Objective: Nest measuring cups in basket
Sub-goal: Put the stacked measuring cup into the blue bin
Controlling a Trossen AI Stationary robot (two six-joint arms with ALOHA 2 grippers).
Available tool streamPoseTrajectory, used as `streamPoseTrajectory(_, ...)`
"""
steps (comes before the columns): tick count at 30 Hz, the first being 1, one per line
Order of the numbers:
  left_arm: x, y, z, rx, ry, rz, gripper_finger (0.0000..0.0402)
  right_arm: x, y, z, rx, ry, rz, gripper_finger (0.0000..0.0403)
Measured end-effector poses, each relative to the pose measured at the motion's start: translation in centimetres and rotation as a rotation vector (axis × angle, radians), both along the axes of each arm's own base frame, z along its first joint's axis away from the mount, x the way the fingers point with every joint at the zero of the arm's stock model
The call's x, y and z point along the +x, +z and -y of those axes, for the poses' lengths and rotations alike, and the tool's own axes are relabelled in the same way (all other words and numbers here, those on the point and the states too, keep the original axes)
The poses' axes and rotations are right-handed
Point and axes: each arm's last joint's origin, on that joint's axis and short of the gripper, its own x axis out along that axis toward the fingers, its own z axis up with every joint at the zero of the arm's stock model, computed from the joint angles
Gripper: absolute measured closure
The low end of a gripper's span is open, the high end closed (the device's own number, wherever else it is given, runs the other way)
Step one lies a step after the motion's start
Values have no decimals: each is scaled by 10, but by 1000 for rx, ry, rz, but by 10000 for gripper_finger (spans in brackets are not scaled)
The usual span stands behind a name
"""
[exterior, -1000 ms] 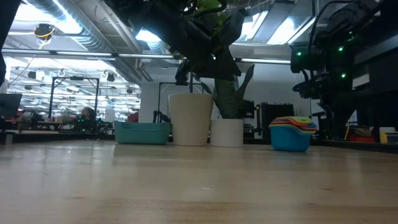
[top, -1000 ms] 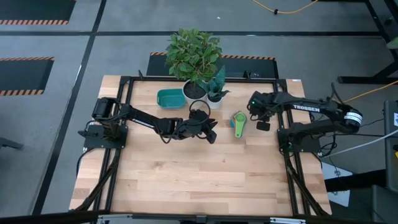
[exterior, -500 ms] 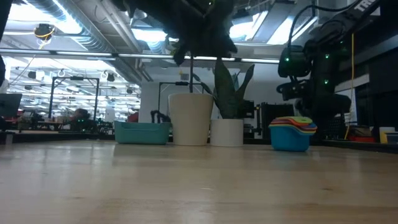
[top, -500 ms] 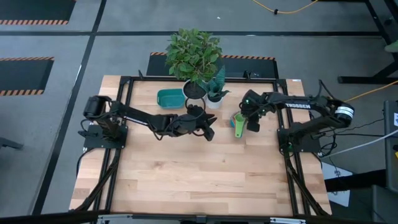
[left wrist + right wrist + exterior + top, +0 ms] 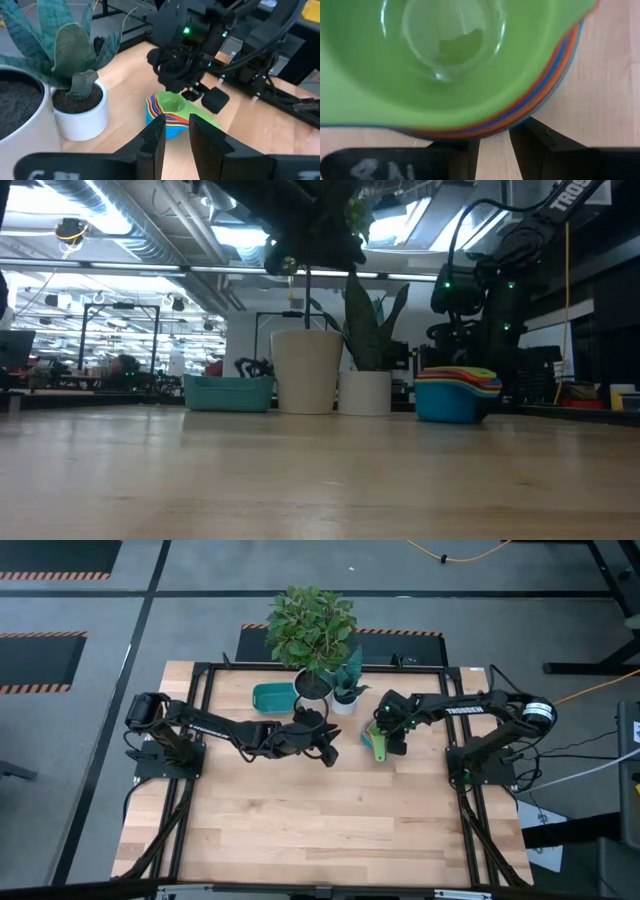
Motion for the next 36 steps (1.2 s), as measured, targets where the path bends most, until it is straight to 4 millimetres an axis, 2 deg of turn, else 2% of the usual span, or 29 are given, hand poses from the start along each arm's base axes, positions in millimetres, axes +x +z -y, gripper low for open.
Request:
streamPoseTrajectory(13,-3,-7,1,5,-4,-72,323,22,2,-16,-28,38,132,299)
streamPoseTrajectory(20,-4,-9,1,6,-4,-95,323,33,6,-28,-1,-12,219,299)
streamPoseTrajectory(30,-4,-10,1,7,-3,-109,323,44,10,-45,45,28,308,299)
streamPoseTrajectory(36,-4,-10,1,7,-3,-109,323,53,1,-45,40,30,342,299)
